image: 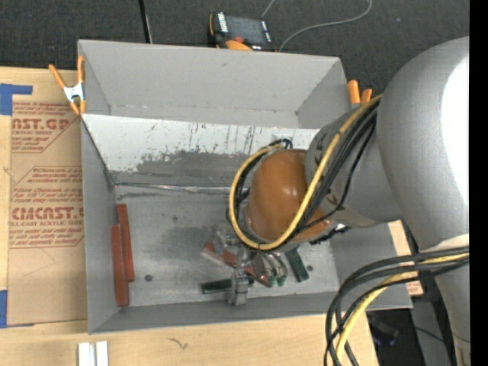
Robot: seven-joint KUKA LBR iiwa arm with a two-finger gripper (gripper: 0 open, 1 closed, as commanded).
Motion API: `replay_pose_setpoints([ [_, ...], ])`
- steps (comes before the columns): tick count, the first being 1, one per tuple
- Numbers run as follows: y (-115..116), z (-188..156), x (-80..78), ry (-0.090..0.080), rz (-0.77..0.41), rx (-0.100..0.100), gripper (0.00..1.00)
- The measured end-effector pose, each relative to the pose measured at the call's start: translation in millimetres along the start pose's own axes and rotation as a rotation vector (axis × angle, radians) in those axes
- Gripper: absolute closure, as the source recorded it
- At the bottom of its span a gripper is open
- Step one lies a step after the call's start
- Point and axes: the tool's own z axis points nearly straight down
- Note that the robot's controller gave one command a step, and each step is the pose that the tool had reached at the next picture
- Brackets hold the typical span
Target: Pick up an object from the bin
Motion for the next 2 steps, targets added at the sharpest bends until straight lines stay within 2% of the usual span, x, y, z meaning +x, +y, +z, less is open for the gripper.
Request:
replay_pose_setpoints([
  [1, 0.9, -3.6, -2.9, -0.008, -0.001, -0.002, 1.00],
  [2, -0.1, -0.2, -0.9, -0.004, 0.000, 0.000, 0.00],
])
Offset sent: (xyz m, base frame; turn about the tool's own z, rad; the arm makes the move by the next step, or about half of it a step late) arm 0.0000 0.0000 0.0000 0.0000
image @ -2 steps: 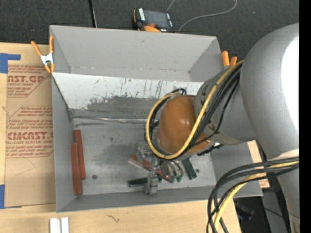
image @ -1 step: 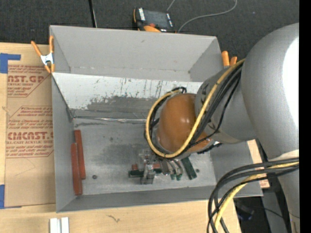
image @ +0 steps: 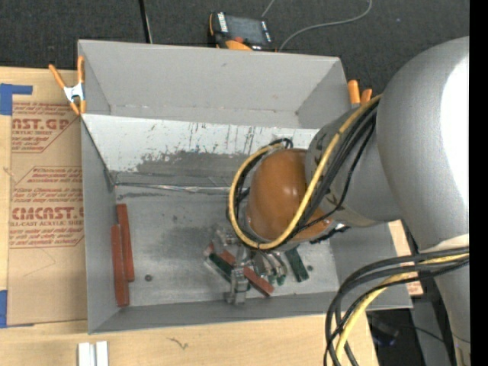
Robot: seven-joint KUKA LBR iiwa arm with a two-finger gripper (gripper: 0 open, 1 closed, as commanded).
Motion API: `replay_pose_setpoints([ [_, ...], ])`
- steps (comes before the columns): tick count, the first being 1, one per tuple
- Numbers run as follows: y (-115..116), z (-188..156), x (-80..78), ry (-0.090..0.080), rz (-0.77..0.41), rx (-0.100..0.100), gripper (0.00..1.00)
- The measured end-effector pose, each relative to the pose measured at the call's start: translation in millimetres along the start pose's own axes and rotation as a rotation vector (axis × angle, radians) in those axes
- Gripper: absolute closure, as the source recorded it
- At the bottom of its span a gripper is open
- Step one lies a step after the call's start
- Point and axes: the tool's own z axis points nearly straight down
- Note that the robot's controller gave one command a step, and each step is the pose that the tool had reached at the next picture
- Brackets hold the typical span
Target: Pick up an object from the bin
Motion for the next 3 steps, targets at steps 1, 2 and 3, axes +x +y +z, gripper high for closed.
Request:
replay_pose_setpoints([
  [1, -55.4, 1.6, -81.9, 0.007, 0.255, 0.003, 0.00],
  [2, -54.5, 1.8, -81.1, 0.009, 0.253, 0.003, 1.00],
  [3, 8.3, -145.9, -61.3, 0.001, 0.076, 0.000, 1.00],
])
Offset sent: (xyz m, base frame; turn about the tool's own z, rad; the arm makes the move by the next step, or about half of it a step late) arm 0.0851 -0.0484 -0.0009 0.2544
